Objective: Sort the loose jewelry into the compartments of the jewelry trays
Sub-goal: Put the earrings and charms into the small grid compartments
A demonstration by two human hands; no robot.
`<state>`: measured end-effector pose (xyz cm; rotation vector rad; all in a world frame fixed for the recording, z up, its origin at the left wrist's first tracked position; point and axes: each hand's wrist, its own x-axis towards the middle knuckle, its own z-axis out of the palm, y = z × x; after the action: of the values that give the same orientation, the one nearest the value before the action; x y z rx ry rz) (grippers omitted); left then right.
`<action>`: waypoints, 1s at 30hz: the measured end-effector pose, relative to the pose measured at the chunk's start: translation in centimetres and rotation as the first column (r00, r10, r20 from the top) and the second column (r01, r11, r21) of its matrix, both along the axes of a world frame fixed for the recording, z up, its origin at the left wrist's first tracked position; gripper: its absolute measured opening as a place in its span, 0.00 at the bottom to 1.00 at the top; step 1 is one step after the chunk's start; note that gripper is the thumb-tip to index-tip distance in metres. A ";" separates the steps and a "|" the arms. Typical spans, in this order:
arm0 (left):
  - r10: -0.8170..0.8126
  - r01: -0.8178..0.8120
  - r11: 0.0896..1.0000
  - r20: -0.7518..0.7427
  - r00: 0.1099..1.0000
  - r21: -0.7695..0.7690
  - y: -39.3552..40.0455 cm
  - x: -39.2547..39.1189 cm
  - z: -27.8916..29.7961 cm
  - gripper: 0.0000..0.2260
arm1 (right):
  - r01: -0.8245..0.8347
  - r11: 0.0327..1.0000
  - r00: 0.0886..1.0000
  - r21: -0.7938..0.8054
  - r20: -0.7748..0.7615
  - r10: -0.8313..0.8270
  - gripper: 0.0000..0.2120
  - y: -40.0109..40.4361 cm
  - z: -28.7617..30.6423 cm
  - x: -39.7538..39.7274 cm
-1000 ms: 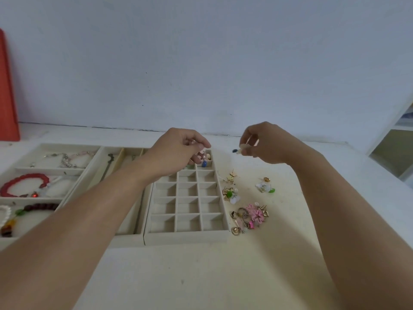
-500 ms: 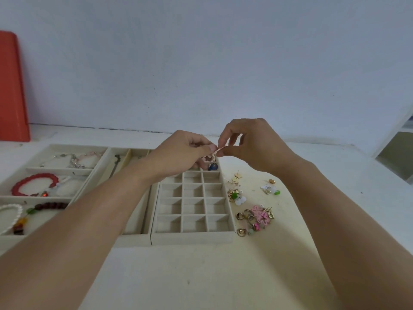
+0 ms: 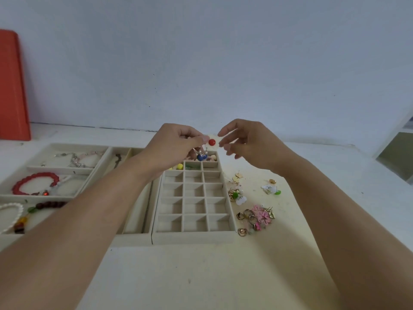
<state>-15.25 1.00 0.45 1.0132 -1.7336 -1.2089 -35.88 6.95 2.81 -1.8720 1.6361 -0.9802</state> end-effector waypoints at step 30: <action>0.022 -0.019 1.000 0.154 0.988 -0.021 -0.2 0.2 -0.2 0.04 | 0.024 0.988 0.886 0.150 0.456 -0.091 0.05 -0.8 -2.4 1.4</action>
<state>-15.07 0.79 0.20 1.1350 -1.8454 -1.1236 -34.44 6.13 0.40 -1.3662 1.4317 -1.1927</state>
